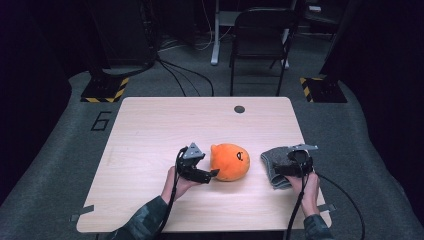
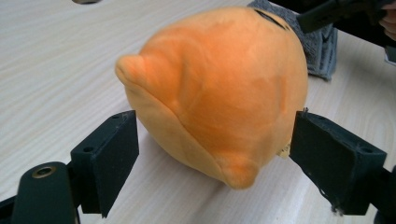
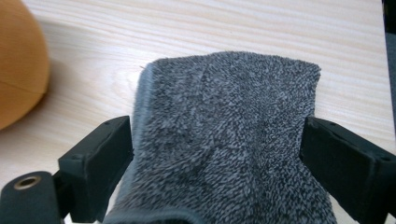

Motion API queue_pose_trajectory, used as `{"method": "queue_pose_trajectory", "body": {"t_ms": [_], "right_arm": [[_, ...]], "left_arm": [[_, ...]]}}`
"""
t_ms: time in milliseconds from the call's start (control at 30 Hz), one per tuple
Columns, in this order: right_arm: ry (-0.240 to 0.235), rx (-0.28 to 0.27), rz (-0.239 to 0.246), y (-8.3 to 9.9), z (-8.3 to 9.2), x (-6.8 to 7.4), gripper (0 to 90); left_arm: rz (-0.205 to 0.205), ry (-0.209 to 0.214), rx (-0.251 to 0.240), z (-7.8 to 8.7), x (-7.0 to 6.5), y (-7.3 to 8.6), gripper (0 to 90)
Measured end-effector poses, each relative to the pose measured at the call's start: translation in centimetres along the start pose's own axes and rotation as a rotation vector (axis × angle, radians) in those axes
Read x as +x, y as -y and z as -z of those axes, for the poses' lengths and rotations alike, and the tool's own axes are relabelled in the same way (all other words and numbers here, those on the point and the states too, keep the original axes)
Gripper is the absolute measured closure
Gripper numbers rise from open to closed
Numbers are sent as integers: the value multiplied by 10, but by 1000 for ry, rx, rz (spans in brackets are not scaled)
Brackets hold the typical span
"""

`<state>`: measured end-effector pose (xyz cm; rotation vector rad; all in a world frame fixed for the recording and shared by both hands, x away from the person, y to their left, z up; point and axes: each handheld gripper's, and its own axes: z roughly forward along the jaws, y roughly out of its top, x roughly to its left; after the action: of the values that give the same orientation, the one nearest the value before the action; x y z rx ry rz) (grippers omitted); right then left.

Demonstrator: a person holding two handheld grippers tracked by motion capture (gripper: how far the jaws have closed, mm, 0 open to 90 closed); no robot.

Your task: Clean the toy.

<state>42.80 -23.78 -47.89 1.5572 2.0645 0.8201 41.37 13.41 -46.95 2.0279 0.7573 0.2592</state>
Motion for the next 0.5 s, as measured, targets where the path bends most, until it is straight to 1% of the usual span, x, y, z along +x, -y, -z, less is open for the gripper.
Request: {"method": "queue_pose_trajectory", "body": {"t_ms": [33, 67, 100, 133, 167, 200, 233, 267, 300, 333, 367, 400, 433, 467, 500], "right_arm": [[0, 0, 0, 0, 0, 0, 87], [4, 12, -14, 0, -6, -2, 80], [4, 12, -14, 0, -6, -2, 80], [5, 15, -22, 0, -9, -3, 79], [4, 21, -28, 0, -12, -3, 78], [1, 23, -30, 0, -15, -4, 79], [-1, 40, -32, 1, -22, -3, 88], [1, 50, -17, 2, -25, -2, 97], [1, 50, -17, 2, -25, -2, 97], [1, 60, -6, 2, -28, -1, 109], [8, 67, 9, 2, -31, 0, 138], [12, 95, 17, 3, -35, 1, 163], [12, 95, 17, 3, -35, 1, 163], [14, 98, 12, 3, -36, 2, 202], [14, 98, 12, 3, -36, 2, 202]], "left_arm": [[0, 0, 0, 0, 0, 0, 163], [3, 0, 3, -1, -1, 1, 170], [-1, 10, 5, -1, 0, 2, 170], [5, 8, 6, -2, -1, 3, 185], [5, 14, 16, -2, -1, 4, 209], [2, 15, 12, -3, -1, 5, 232], [12, 20, 20, -4, -2, 8, 267], [12, 20, 20, -4, -2, 8, 297], [6, 22, 22, -5, -2, 9, 297], [-4, 27, 26, -5, -1, 9, 327], [-2, 21, 22, -6, -1, 11, 353], [12, 29, 25, -6, -2, 12, 415], [3, 33, 27, -7, -1, 13, 415], [9, 37, 32, -7, -1, 14, 485], [8, 34, 26, -8, -1, 16, 485]]}}
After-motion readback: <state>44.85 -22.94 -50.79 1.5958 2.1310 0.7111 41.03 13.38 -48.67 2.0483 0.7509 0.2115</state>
